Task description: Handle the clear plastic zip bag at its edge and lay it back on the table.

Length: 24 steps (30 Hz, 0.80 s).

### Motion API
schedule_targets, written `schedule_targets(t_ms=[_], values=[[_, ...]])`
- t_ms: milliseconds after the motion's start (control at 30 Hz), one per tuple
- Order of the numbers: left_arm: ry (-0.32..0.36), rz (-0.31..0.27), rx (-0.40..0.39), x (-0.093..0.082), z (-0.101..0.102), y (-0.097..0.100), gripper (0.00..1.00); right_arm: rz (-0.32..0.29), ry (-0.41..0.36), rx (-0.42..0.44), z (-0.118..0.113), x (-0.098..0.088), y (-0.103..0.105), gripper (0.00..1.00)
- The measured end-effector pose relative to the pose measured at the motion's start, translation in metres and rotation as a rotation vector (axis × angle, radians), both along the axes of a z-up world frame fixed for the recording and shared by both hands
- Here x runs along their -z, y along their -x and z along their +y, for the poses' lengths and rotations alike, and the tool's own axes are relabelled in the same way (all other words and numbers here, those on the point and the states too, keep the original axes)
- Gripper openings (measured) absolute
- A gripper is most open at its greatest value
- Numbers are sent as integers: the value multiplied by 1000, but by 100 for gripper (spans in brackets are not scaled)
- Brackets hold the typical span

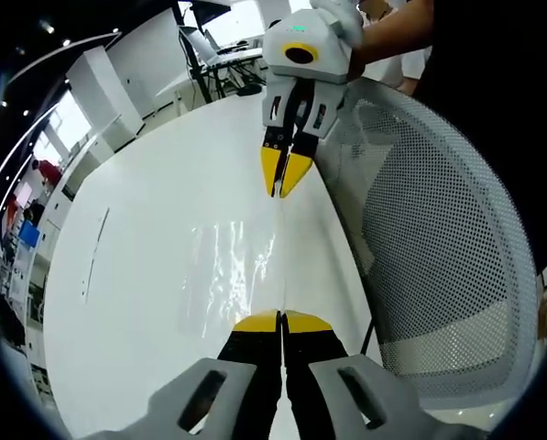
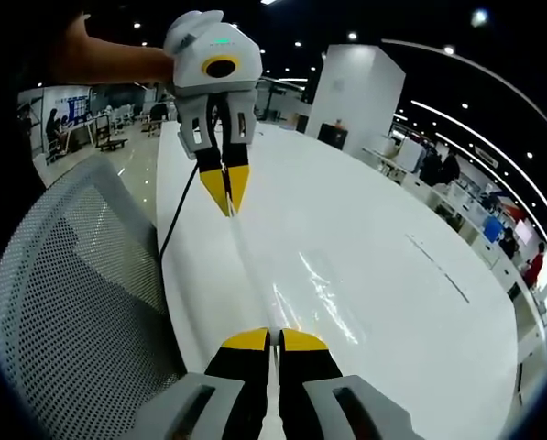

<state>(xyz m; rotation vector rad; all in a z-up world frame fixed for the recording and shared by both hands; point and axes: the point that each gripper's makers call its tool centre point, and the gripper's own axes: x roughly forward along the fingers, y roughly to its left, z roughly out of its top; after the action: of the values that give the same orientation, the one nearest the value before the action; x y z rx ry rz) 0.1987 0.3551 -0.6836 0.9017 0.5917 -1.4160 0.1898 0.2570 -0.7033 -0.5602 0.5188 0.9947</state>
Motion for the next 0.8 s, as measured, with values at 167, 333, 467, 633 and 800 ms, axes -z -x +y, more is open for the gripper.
schedule_targets(t_ms=[167,333,467,633,800], values=[[1,-1,-1,-1,-1,0,0,1,1,3,-1,0,0,0],[1,-1,-1,-1,0,0,0,1,-1,6,-3,1,-1,0],[1,-1,-2,0,0,0,0,1,0,5,-3,1,-1,0],[2,-1,-6,0,3,-1,0,1,-1,8,-3,0,0,0],[3,-2,-7,0,4,-1,0,1,1,10,-3,0,0,0]])
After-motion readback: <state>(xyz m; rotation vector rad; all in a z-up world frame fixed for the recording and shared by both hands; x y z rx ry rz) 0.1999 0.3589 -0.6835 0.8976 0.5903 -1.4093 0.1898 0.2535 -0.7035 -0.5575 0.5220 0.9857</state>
